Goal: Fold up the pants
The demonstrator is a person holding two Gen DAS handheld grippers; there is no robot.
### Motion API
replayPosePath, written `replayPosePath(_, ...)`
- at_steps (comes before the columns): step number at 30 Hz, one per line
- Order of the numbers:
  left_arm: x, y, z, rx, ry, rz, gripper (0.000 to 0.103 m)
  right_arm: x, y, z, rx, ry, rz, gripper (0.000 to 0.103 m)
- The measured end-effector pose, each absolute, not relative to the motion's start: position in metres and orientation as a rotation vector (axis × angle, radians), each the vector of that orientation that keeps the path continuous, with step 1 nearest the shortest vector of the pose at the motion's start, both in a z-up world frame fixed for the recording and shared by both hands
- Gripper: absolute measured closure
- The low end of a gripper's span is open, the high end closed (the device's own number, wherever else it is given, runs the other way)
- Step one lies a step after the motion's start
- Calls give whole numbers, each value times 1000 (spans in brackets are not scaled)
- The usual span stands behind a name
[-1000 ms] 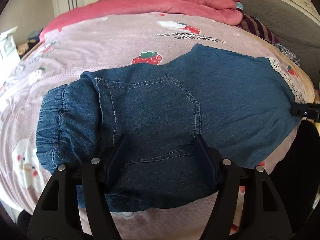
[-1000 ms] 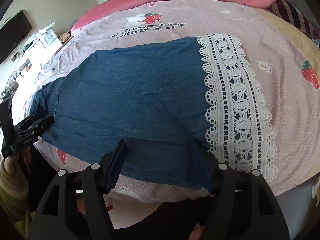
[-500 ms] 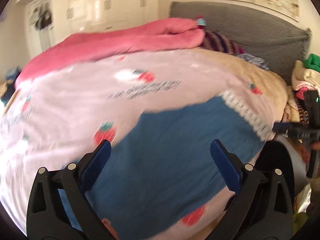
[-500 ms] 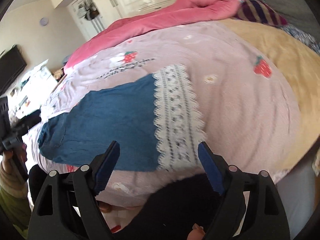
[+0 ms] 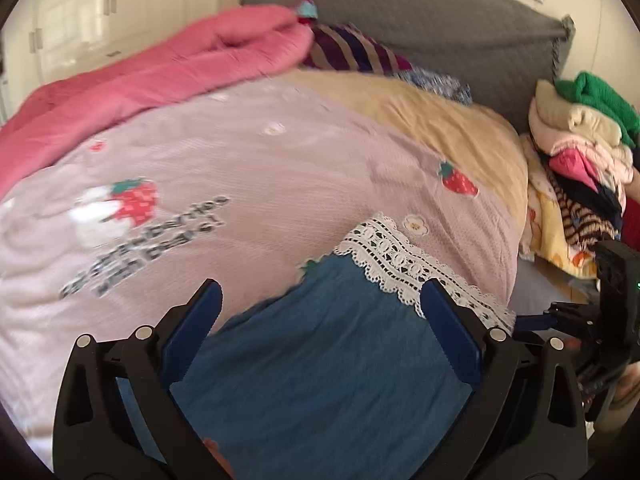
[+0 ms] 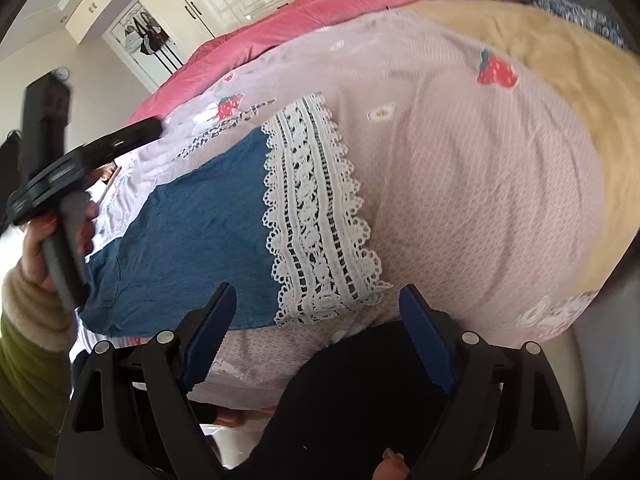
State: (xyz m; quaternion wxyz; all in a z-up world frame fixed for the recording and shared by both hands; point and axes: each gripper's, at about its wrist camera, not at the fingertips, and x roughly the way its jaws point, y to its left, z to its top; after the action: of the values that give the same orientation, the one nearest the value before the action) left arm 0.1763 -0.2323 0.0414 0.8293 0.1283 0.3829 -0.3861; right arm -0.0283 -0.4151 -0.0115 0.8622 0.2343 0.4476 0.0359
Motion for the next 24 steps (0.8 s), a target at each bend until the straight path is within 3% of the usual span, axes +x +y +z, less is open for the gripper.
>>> replayPosePath(8, 214, -274, 3, 340, 899, -889, 10, -18, -419, -24, 552, 980, 82, 21)
replayPosePath(9, 216, -278, -1, 350, 906, -910, 10, -16, -419, -26, 567, 982, 88, 22)
replayPosePath(10, 218, -281, -4, 356, 908, -923, 11, -16, -419, -26, 578, 982, 92, 31)
replayPosePath(11, 219, -284, -7, 363, 912, -946, 14, -16, -418, -26, 581, 979, 96, 41)
replayPosePath(12, 220, -287, -10, 374, 917, -962, 17, -17, -417, -24, 571, 973, 90, 44)
replayPosePath(14, 221, -291, -15, 386, 942, -992, 32, -19, -416, -19, 575, 945, 98, 52)
replayPosePath(17, 223, -295, -25, 393, 1001, -1053, 55, -18, -416, -14, 592, 916, 118, 52)
replayPosePath(21, 225, -298, -35, 388, 1036, -1103, 57, -6, -418, -26, 630, 952, 107, 52)
replayPosePath(24, 231, -297, -39, 339, 1069, -1126, 59, -4, -416, -26, 624, 948, 103, 62)
